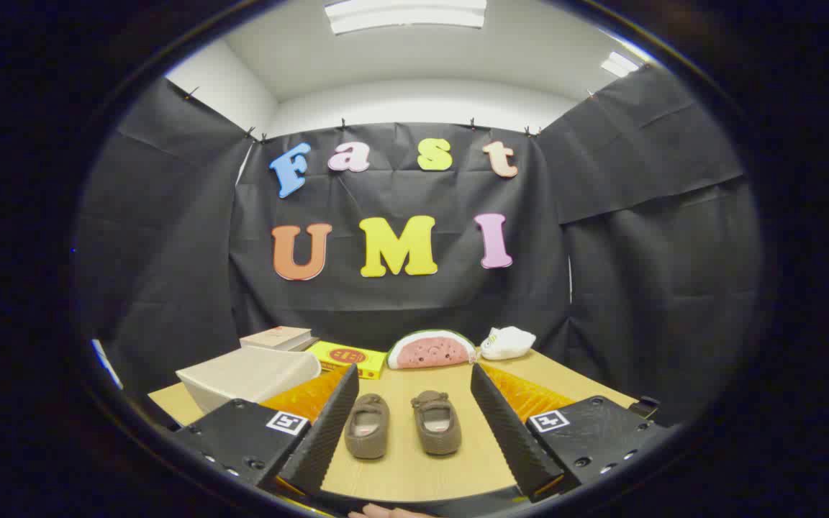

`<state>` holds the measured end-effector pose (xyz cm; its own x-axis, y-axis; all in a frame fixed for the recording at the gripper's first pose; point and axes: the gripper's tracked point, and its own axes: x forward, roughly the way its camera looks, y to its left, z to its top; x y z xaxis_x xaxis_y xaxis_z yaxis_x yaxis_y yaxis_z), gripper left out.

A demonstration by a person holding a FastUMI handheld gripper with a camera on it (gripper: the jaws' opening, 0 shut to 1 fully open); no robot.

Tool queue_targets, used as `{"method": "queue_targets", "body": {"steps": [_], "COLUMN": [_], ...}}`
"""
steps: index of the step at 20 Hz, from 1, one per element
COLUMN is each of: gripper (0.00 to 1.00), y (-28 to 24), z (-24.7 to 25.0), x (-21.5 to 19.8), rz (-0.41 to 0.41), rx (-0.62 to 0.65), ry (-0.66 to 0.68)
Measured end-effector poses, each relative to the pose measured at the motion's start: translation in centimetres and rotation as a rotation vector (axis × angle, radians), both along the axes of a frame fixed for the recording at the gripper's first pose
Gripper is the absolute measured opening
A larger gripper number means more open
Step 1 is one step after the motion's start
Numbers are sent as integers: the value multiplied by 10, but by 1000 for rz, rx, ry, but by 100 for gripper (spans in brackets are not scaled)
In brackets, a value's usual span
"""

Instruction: Open the storage box then place both shoes into the box .Put the left shoe in first, then the right shoe, with the right side of both shoes facing outward in a uniform manner.

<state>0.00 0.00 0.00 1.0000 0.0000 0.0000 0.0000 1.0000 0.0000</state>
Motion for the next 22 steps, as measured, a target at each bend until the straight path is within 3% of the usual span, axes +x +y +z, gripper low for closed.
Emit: {"method": "queue_targets", "body": {"steps": [15, 22], "gripper": [95, 95], "y": [17, 19], "z": [-11, -21], "x": [6, 34], "rz": [28, 48], "rx": [8, 28], "ry": [18, 33]}}
